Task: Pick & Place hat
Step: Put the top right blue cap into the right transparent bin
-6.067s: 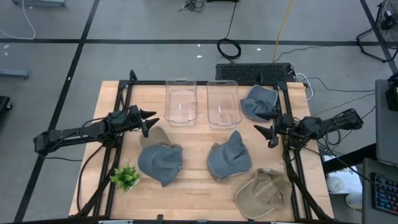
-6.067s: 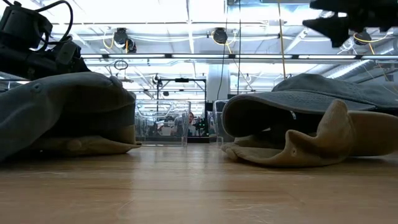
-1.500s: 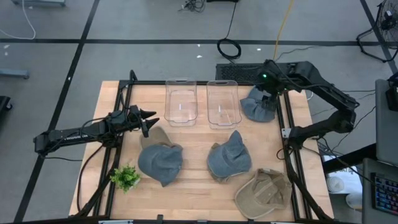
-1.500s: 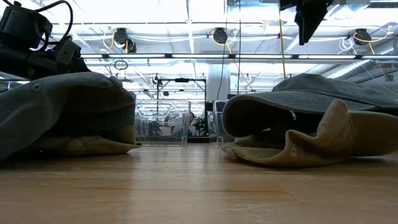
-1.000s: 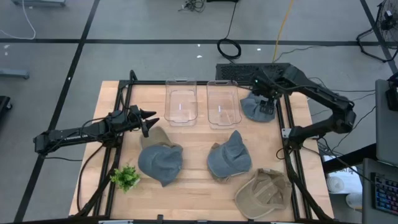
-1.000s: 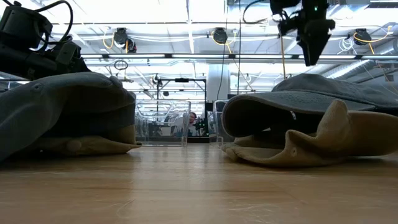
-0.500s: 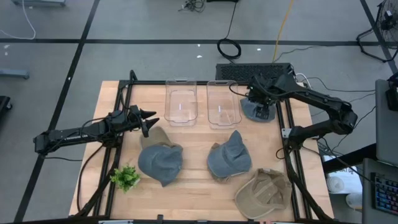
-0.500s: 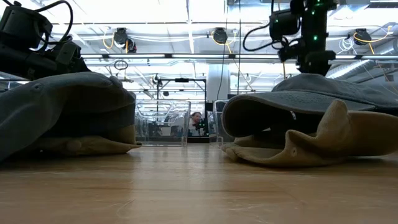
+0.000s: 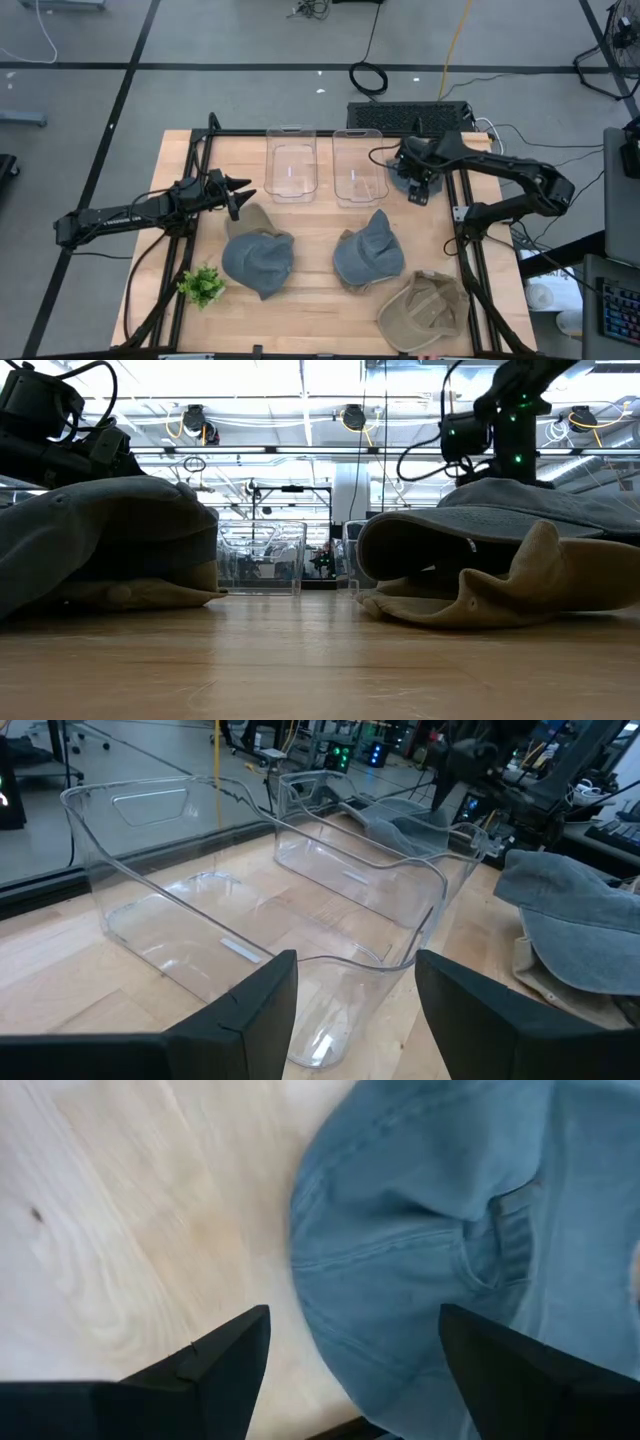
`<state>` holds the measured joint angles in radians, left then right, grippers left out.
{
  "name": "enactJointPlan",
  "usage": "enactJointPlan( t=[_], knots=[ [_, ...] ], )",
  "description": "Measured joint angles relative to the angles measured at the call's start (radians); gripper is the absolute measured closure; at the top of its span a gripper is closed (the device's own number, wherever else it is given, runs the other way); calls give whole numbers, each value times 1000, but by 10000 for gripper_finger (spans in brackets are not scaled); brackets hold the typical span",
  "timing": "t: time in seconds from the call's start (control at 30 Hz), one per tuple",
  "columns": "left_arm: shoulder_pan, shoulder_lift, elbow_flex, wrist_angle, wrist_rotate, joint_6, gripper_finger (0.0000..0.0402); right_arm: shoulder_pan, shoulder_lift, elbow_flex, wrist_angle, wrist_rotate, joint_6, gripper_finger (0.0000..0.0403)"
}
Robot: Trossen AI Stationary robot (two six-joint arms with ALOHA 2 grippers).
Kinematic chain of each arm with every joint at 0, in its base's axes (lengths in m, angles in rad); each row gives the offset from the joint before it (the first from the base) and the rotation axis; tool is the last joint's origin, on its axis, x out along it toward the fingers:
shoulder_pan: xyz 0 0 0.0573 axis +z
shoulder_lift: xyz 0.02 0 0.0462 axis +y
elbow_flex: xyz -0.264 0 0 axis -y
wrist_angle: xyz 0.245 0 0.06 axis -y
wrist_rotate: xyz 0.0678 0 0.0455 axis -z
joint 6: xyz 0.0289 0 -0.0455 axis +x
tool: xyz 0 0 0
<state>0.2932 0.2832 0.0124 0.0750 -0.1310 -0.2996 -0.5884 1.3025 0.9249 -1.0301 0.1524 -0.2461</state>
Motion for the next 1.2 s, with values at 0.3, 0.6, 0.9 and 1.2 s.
enactJointPlan(
  t=[0.3,0.6,0.9,1.2],
  knots=[
    [0,0,0,0,0,0,188,0,0,-120,118,-26,-32,122],
    [0,0,0,0,0,0,188,0,35,-215,267,-24,-71,122],
    [0,0,0,0,0,0,188,-1,121,-232,341,-30,-137,153],
    [0,0,0,0,0,0,188,0,121,-235,355,-47,-186,334]
  ],
)
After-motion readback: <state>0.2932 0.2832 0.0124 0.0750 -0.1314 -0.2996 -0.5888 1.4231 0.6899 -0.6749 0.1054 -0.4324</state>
